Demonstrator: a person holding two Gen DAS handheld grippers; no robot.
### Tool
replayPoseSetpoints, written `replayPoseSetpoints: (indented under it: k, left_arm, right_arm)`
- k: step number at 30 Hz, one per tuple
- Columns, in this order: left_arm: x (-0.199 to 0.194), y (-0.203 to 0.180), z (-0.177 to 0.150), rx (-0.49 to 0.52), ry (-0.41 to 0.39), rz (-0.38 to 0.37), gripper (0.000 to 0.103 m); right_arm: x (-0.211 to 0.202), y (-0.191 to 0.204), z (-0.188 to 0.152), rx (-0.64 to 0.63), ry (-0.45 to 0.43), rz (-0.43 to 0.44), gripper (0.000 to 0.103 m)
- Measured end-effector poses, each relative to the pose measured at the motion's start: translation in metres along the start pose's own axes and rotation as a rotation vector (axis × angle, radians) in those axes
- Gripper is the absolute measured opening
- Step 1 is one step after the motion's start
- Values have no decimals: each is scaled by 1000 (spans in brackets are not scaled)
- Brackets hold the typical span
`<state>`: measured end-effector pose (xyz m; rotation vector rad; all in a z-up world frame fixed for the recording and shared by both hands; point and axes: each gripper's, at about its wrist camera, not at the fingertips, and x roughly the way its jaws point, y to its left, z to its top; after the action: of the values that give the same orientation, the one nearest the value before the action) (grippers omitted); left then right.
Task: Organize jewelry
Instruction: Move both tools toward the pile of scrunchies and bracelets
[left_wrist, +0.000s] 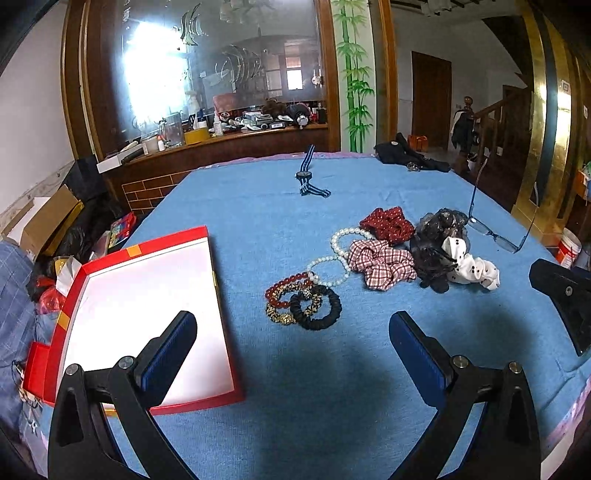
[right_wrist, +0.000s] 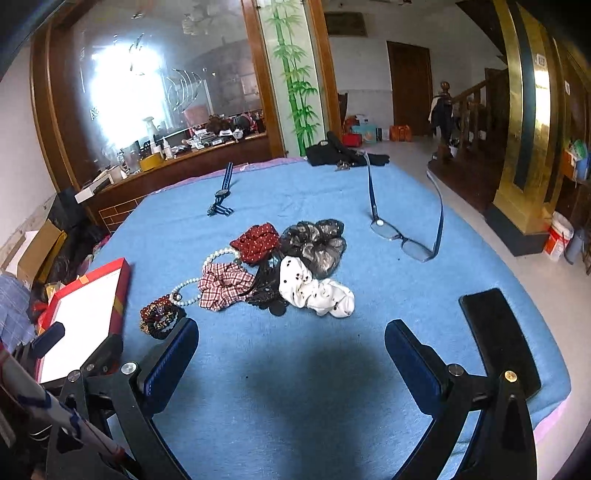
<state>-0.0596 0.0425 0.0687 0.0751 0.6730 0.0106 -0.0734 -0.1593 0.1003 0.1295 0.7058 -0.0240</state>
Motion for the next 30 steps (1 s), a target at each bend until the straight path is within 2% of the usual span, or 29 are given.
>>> replayPoseSetpoints:
  k: [3, 7, 12, 17, 30]
  left_arm:
    - [3, 3, -6, -36, -13, -25, 103]
    - [4, 6, -9, -34, -16, -28, 103]
    - [11, 12, -11, -96, -6, -82, 103]
    - [12, 5, -9, -46, 9, -44, 103]
    - [14, 5, -10, -46, 14, -45, 103]
  right_arm:
    - [2, 1, -2, -5, 6, -5, 102]
    - [4, 2, -3, -12, 11, -10, 102]
    - [9, 1, -4, -2, 26, 2, 102]
    - [11, 2, -5, -3, 36, 7, 102]
    - [15, 4, -5, -9, 48, 6, 102]
